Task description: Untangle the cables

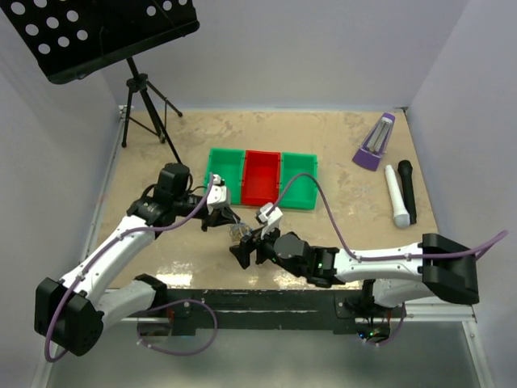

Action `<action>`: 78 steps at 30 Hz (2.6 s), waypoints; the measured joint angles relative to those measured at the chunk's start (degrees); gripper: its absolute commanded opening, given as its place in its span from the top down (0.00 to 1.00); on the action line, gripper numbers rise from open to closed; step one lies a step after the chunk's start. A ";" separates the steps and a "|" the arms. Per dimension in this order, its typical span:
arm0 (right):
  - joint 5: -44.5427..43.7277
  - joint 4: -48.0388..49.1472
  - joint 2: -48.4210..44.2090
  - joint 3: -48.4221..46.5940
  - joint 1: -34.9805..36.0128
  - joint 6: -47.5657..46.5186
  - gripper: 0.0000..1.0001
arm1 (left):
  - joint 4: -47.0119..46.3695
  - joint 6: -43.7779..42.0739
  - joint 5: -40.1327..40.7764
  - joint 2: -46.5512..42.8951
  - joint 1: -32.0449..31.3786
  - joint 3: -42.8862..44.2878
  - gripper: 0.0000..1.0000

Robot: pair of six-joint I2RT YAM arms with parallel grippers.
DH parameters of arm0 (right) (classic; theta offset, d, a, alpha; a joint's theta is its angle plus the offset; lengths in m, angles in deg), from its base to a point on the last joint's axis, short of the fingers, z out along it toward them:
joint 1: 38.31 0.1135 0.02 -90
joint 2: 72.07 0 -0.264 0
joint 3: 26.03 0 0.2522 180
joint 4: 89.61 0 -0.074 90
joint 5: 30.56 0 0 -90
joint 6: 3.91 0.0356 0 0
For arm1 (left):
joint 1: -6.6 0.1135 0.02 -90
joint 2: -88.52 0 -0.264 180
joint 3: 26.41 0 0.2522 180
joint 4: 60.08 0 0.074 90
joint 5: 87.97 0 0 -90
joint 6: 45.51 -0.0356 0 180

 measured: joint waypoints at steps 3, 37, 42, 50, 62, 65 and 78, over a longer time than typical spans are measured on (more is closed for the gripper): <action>-4.90 1.60 1.90 -3.19 0.15 -2.67 0.15 | 0.57 0.46 -0.24 0.00 0.00 0.15 1.00; -7.72 12.07 12.26 2.80 4.50 3.56 0.54 | 0.72 20.59 -0.35 1.73 0.00 26.25 1.00; -9.05 9.94 14.75 2.19 5.51 8.44 0.54 | 0.90 21.31 3.91 1.51 0.00 31.30 1.00; -10.29 5.40 19.61 2.40 6.78 18.32 0.52 | -1.22 21.53 9.70 -0.04 0.00 40.81 1.00; -13.27 4.04 19.80 3.02 6.95 25.99 0.50 | -12.33 21.42 19.19 -2.19 0.00 50.47 1.00; -13.55 4.04 19.80 3.02 6.95 26.99 0.49 | -16.26 21.38 22.56 -1.42 0.00 53.24 1.00; -17.97 -2.03 18.43 0.42 6.67 24.98 0.53 | -25.11 18.84 28.02 -3.82 0.11 55.30 1.00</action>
